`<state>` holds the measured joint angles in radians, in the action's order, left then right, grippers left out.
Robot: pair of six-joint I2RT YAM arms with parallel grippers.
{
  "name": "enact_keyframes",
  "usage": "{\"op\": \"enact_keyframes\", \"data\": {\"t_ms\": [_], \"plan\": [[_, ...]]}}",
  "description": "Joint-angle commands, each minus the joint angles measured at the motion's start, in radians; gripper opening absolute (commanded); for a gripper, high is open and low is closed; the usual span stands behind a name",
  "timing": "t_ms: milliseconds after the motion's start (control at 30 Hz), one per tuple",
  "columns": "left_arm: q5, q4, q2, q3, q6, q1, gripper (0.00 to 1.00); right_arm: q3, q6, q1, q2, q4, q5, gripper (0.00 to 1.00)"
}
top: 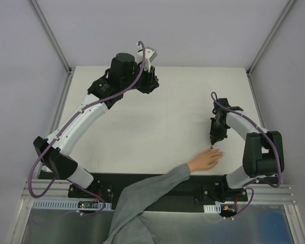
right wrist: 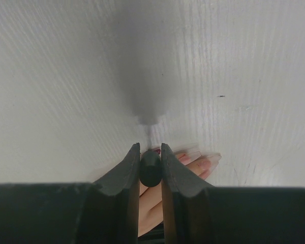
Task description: Paint the nails
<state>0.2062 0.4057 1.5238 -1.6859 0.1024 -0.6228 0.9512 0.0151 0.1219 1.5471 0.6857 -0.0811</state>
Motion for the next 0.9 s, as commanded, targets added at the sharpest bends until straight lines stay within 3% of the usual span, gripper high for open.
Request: {"op": "enact_keyframes", "data": {"t_ms": [0, 867], "plan": [[-0.013, -0.024, -0.048, 0.009, -0.013, -0.008, 0.0, -0.014, 0.02, 0.009, -0.056, 0.032, 0.007, 0.0], [-0.014, -0.025, -0.053, 0.014, -0.013, -0.008, 0.0, -0.028, 0.026, 0.007, -0.053, 0.046, -0.008, 0.01]]}}
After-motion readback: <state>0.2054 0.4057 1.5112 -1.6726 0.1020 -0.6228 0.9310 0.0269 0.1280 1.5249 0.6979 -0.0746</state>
